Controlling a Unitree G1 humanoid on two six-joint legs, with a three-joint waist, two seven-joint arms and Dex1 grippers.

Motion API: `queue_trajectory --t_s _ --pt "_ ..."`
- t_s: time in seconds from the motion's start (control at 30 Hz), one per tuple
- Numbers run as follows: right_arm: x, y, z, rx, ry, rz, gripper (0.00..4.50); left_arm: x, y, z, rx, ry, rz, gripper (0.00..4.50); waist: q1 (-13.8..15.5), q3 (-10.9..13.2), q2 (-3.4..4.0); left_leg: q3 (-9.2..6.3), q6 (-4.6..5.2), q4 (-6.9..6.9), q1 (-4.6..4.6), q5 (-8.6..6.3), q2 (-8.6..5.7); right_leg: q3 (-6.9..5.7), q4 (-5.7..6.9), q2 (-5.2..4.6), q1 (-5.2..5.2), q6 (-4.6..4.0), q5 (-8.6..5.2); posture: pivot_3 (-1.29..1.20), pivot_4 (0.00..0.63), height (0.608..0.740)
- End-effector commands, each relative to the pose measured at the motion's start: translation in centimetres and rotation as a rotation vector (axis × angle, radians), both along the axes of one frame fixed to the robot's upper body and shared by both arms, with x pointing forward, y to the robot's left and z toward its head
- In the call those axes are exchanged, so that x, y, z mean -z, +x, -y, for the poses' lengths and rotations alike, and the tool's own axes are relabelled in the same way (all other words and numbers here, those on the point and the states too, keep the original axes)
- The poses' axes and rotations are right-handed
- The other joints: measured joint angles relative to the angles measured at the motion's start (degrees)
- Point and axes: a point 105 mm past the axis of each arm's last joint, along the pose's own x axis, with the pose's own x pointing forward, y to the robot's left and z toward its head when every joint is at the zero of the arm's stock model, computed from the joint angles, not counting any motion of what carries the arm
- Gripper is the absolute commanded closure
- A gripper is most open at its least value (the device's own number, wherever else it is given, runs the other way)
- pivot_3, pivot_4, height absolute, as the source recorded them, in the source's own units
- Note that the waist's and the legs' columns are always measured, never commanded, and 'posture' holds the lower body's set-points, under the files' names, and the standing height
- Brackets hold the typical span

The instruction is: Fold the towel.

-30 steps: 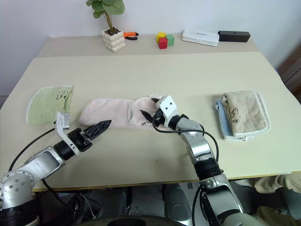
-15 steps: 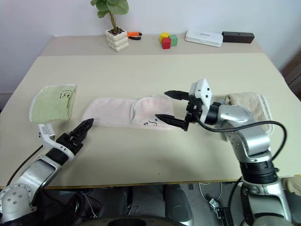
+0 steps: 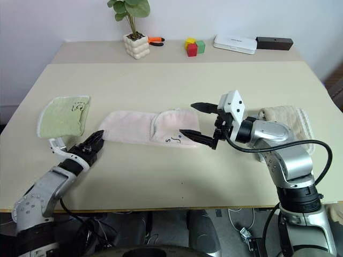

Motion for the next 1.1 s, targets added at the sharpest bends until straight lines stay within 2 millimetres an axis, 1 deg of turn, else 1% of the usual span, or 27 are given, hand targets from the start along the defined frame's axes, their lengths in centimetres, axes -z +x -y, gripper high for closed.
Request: queue_trajectory --t_s 0.03,0.07,0.1,0.17,0.3,0.37,0.5,0.6,0.67,0.73,0.8,0.93,1.03,1.1 --pt "-0.7 -0.3 -0.5 -0.002 0.005 0.042 0.00 -0.9 0.7 1.7 0.022 -0.024 0.000 4.39 0.48 -0.02 0.04 0.00 -0.01 0.00 0.00 0.00 0.00 0.00 0.01 0.00 0.00 0.00 0.00 0.00 0.150 0.740" --pt "-0.7 -0.4 -0.6 -0.004 0.005 0.043 0.00 -1.3 0.8 2.0 0.029 -0.020 0.007 4.46 0.75 -0.02 0.03 0.00 -0.01 0.00 0.00 0.01 0.00 0.00 0.00 0.00 0.00 0.00 0.00 0.00 0.150 0.740" --pt "-0.7 -0.4 -0.6 -0.001 0.008 0.043 0.00 -2.0 1.0 2.4 0.033 -0.024 0.023 4.46 0.78 0.00 0.00 0.00 -0.02 0.01 -0.01 0.01 0.00 0.00 0.00 0.00 0.01 0.00 0.00 0.00 0.150 0.740" --pt "-0.7 -0.3 -0.6 0.004 0.012 0.041 0.00 -2.7 1.1 2.8 0.033 -0.031 0.038 4.46 0.84 0.02 -0.03 0.00 -0.03 0.01 -0.06 0.01 -0.01 0.00 -0.09 -0.01 0.01 0.01 0.01 0.00 0.150 0.740" --pt "-0.3 0.1 0.2 0.044 -0.009 0.046 0.00 -5.3 1.2 4.5 0.076 0.014 0.100 4.46 0.76 0.09 -0.16 -0.01 -0.03 -0.01 -0.09 0.01 -0.01 -0.01 -0.11 -0.01 -0.01 0.04 0.03 0.00 0.150 0.740" --pt "-0.1 0.2 0.8 0.060 -0.021 0.042 0.00 -6.5 1.0 5.6 0.130 0.063 0.152 4.46 0.76 0.09 -0.16 -0.01 -0.03 -0.01 -0.09 0.02 -0.01 -0.01 -0.10 0.00 -0.01 0.07 0.04 0.00 0.150 0.740" --pt "0.2 0.3 2.3 0.106 -0.033 0.028 0.00 -8.6 0.1 9.0 0.291 0.207 0.281 4.46 0.70 0.10 -0.16 0.00 -0.03 -0.02 -0.08 0.02 -0.01 0.00 -0.12 0.00 -0.01 0.05 0.03 0.00 0.150 0.740" --pt "0.4 0.4 3.7 0.150 -0.057 0.020 0.00 -9.7 -0.3 11.2 0.399 0.267 0.367 4.46 0.83 0.10 -0.16 0.00 -0.04 -0.01 -0.09 0.02 -0.01 0.00 -0.12 0.01 -0.01 0.03 0.02 0.00 0.150 0.740" --pt "0.4 0.3 4.4 0.168 -0.064 0.016 0.00 -10.1 -0.5 12.3 0.457 0.286 0.407 4.46 0.77 0.10 -0.16 0.00 -0.04 -0.02 -0.10 0.02 -0.02 0.00 -0.18 0.01 -0.01 0.02 0.01 0.00 0.150 0.740" --pt "0.2 0.3 5.3 0.200 -0.074 0.021 0.00 -10.3 -0.8 14.0 0.558 0.303 0.456 4.46 0.61 0.10 -0.16 0.01 -0.04 -0.05 -0.11 0.02 -0.02 0.00 -0.26 0.01 0.00 0.02 0.01 0.00 0.150 0.740" --pt "0.0 0.3 6.1 0.224 -0.082 0.026 0.00 -10.3 -0.7 15.2 0.626 0.285 0.475 4.46 0.68 0.10 -0.15 0.01 -0.04 -0.05 -0.11 0.02 -0.01 0.00 -0.28 0.02 0.00 0.02 0.01 0.00 0.150 0.740" --pt "-0.1 -0.4 7.5 0.248 -0.100 0.003 0.00 -8.3 -0.9 17.7 0.813 0.352 0.487 4.46 0.68 0.10 -0.15 0.01 -0.03 -0.05 -0.13 0.02 -0.02 0.00 -0.32 0.03 0.01 0.02 0.01 0.00 0.150 0.740" --pt "-0.6 -1.1 8.3 0.251 -0.095 -0.006 0.00 -7.2 -0.5 18.9 0.860 0.376 0.494 4.46 0.59 0.10 -0.15 0.02 -0.03 -0.07 -0.15 0.02 -0.02 0.00 -0.40 0.03 0.01 0.02 0.01 0.00 0.150 0.740" --pt "-1.1 -1.7 8.6 0.246 -0.083 -0.008 0.00 -7.0 -0.7 20.0 0.908 0.387 0.536 4.46 0.58 0.11 -0.14 0.02 -0.03 -0.06 -0.17 0.02 -0.02 0.00 -0.43 0.03 0.01 0.02 0.01 0.00 0.150 0.740"
